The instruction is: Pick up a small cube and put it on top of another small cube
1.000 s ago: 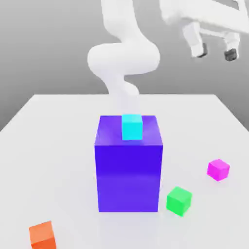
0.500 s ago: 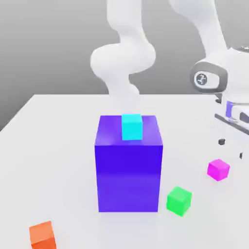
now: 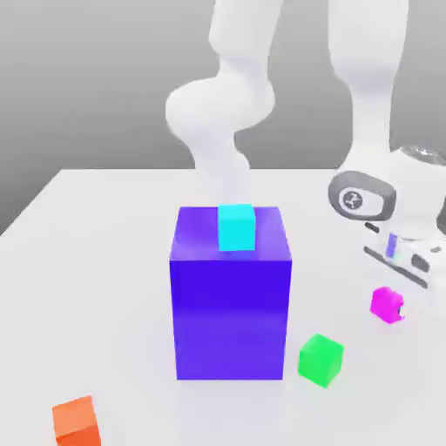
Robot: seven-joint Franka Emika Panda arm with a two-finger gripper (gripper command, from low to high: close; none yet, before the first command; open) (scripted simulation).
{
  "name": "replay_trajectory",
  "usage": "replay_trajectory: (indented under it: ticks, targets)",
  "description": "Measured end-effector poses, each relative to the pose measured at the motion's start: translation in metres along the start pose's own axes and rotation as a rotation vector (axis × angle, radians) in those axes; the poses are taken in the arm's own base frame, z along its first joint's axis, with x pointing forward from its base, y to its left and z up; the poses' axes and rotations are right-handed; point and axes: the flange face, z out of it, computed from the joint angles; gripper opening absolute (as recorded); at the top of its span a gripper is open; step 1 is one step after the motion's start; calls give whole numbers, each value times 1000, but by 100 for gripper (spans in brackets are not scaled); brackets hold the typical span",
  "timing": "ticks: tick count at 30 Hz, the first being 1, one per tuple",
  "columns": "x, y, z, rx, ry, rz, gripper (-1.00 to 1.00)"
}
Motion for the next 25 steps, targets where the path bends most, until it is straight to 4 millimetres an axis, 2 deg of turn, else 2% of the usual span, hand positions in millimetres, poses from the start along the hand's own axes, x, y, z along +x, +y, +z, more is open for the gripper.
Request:
replay_trajectory:
  ticks: [4, 5, 10, 15, 17, 21, 22, 25]
  targets:
    - [-1, 0, -37, -1, 0, 0, -100]
    - [-3, 7, -44, -3, -1, 33, -100]
    - [-45, 96, -71, -9, -3, 473, -100]
    - [-106, 169, -95, -3, -1, 930, -100]
    - [-114, 178, -88, 0, 1, 1001, -100]
    - [-115, 180, -50, 0, 1, 1017, -100]
    - [-115, 179, -41, 0, 1, 1017, 100]
    - [-115, 179, -41, 0, 1, 1017, 100]
